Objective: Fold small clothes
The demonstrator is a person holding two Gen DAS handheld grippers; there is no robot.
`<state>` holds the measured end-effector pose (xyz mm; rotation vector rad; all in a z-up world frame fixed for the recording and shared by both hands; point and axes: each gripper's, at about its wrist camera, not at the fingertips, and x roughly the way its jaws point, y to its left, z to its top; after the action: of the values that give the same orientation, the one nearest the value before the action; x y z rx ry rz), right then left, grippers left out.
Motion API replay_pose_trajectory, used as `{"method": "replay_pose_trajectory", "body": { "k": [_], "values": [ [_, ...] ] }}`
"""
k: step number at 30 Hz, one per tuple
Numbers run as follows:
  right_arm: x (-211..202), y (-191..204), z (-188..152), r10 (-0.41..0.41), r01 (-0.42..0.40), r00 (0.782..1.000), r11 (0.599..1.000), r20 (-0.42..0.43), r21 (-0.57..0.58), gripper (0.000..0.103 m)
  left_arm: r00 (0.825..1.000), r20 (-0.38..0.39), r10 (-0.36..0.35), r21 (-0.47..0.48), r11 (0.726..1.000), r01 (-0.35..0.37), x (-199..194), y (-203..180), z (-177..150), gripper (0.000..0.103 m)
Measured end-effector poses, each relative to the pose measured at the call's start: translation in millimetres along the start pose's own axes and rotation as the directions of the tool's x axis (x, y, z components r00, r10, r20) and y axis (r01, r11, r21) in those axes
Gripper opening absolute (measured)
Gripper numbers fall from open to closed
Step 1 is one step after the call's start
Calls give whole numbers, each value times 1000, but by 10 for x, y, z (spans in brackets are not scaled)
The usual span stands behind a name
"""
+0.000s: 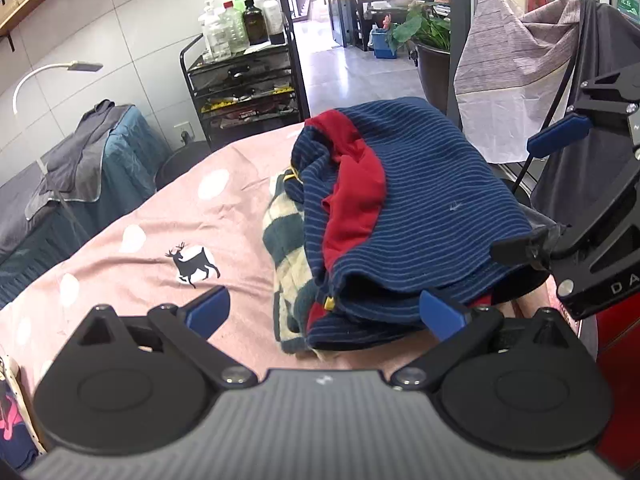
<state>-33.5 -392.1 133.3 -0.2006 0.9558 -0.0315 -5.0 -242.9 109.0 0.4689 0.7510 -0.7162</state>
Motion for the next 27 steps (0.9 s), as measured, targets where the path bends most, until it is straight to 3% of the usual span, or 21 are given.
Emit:
{"method": "replay_pose_trajectory", "body": {
  "k": [27],
  "values": [
    [6,11,8,15,-16,1000,1000,-23,-24,103,1000,-23,-3,-8,1000,3,67,0,32,103]
  ]
}}
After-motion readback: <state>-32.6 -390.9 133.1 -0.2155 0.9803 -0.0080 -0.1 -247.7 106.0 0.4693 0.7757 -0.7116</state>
